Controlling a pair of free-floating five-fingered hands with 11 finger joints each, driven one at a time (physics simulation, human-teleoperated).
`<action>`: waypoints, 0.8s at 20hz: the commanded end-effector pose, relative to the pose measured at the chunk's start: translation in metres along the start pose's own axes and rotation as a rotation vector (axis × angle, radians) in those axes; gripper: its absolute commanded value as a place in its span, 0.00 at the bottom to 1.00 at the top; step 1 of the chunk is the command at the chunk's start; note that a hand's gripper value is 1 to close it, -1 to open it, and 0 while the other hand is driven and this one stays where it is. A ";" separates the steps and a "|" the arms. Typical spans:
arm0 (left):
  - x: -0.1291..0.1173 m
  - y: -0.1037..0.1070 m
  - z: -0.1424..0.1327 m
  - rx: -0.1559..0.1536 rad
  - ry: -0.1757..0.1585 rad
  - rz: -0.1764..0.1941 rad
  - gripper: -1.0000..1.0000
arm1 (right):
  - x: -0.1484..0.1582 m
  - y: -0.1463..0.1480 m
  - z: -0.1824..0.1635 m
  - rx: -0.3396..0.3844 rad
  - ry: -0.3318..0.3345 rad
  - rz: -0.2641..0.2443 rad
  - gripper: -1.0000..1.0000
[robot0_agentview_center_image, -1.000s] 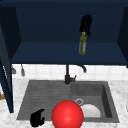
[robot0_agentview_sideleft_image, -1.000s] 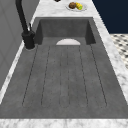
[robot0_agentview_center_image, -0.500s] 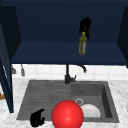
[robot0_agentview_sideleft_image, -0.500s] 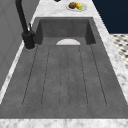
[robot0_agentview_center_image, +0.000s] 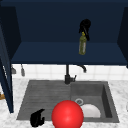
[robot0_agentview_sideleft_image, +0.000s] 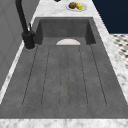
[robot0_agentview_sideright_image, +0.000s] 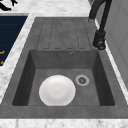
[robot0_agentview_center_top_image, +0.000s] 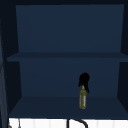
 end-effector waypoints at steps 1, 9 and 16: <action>0.000 0.000 0.000 0.000 0.000 0.000 0.50 | 0.005 0.006 0.000 -0.018 0.049 0.018 0.00; 0.000 0.000 0.000 0.000 0.000 0.000 0.50 | -0.002 -0.003 -0.024 0.057 -0.005 0.012 0.00; 0.000 0.000 0.000 0.000 0.000 0.000 0.50 | -0.010 -0.004 -0.039 0.085 -0.030 0.003 0.00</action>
